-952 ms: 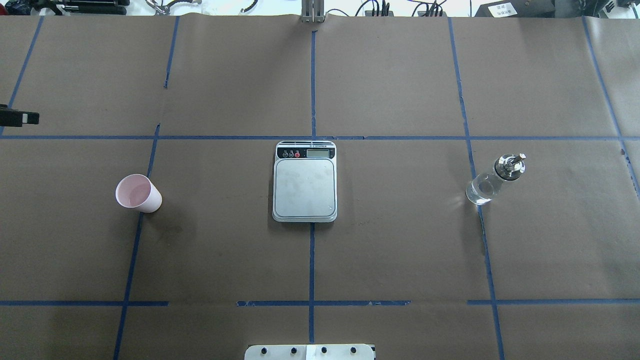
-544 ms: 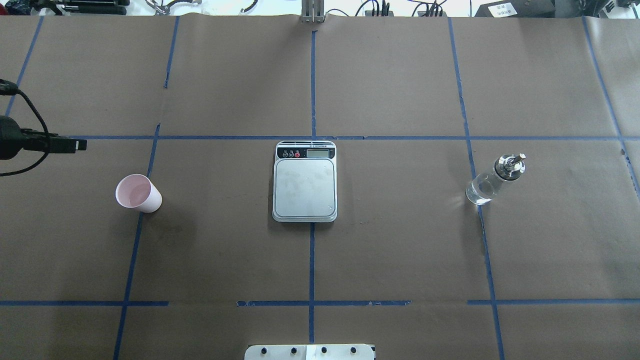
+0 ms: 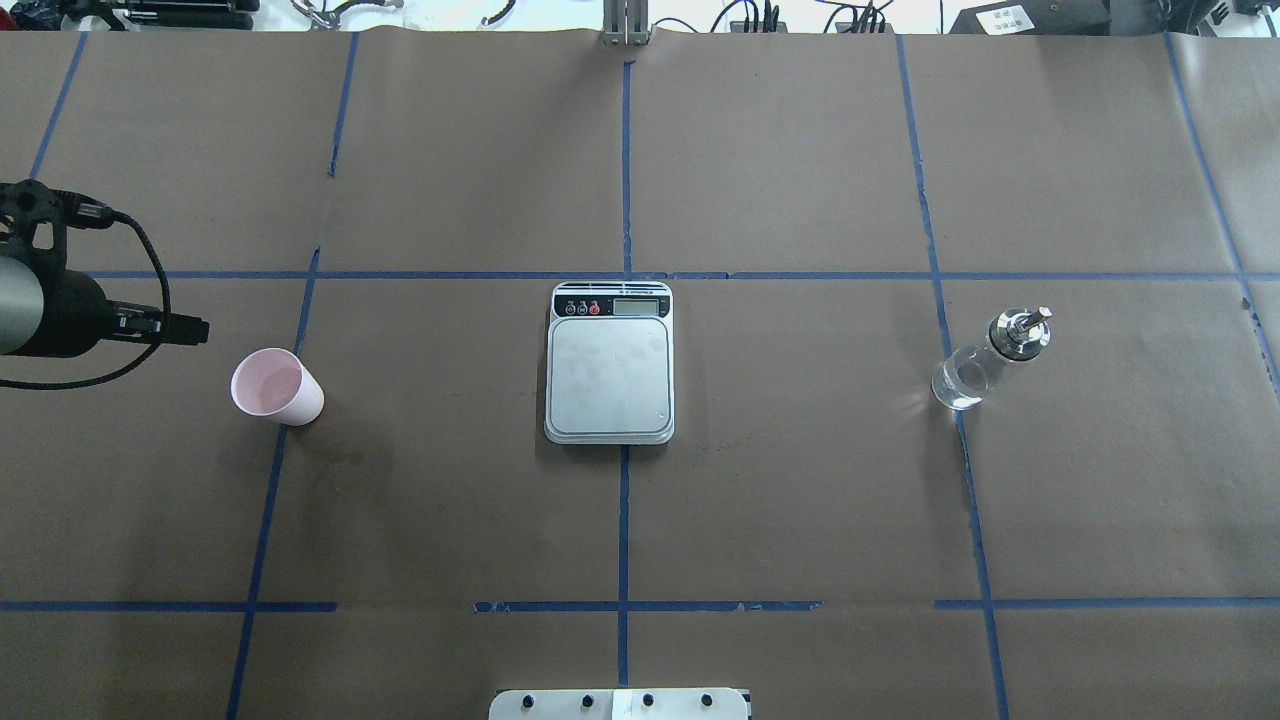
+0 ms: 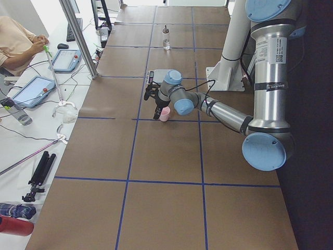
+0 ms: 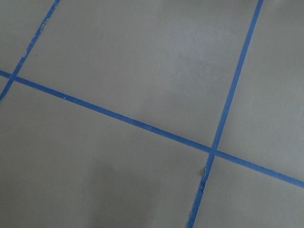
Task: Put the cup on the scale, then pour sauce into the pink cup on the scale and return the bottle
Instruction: 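Move the left gripper to the pink cup and close around it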
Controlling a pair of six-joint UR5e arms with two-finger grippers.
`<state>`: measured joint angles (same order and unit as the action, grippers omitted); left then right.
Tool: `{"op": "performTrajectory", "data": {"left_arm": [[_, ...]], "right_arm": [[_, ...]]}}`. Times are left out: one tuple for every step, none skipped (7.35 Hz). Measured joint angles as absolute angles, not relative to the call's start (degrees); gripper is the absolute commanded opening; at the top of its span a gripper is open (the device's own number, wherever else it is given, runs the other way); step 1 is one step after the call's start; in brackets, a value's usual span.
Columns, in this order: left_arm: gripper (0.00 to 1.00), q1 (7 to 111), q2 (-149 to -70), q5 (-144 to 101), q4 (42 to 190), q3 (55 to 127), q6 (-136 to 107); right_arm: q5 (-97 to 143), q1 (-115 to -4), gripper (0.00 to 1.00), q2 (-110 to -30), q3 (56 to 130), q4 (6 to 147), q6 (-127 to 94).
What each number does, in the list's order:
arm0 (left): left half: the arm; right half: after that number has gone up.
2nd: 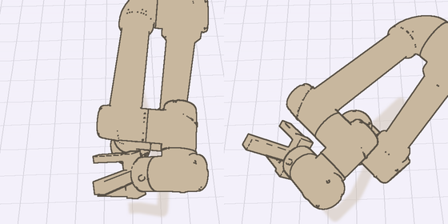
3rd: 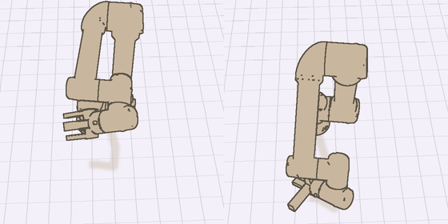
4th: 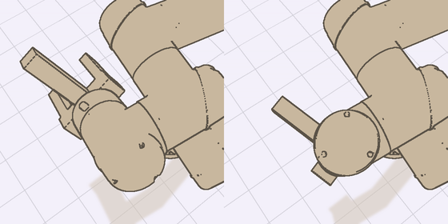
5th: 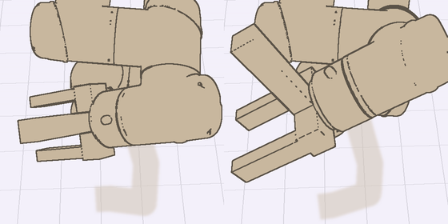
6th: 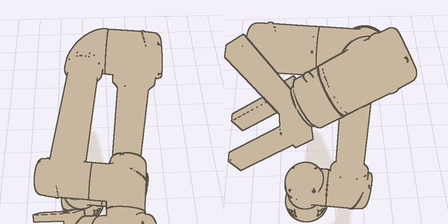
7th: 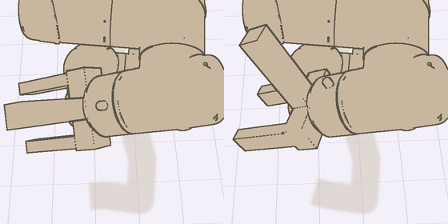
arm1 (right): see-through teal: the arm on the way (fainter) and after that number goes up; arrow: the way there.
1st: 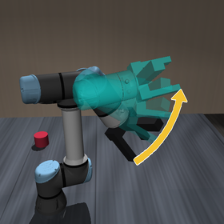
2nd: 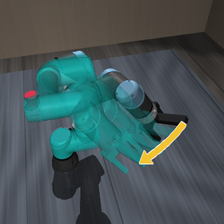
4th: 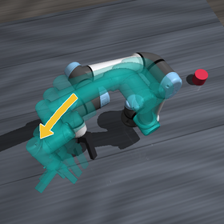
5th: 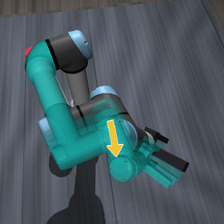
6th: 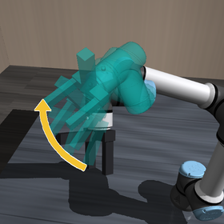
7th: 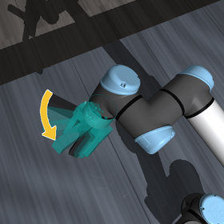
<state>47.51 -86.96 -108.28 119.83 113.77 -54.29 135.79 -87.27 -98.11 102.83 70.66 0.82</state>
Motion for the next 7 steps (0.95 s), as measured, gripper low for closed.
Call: {"op": "performTrajectory", "data": {"left_arm": [[0.61,46.5,-87.4,-107.0,119.5,114.0,-60.5],[0.61,45.0,-88.0,-106.3,119.5,114.0,-63.8],[0.61,43.3,-88.3,-106.1,119.7,113.9,-65.4],[0.57,41.6,-88.5,-106.0,119.8,113.5,-66.0],[0.50,40.7,-88.5,-106.0,119.9,113.2,-66.1],[0.39,40.2,-88.5,-105.8,119.9,112.8,-66.0],[0.37,40.1,-88.5,-105.7,119.8,112.2,-65.9]], "right_arm": [[135.8,-87.3,1.00,-98.1,102.8,70.7,0.8],[135.8,-87.3,1.00,-98.2,102.8,70.7,0.8],[135.8,-87.3,1.00,-98.2,102.8,70.7,0.8],[135.8,-87.3,1.00,-98.2,102.8,70.7,0.9],[135.8,-87.3,1.00,-98.2,102.8,70.7,0.9],[135.8,-87.3,1.00,-98.3,102.8,70.7,0.9],[135.8,-87.4,1.00,-98.3,102.8,70.7,0.9]]}}
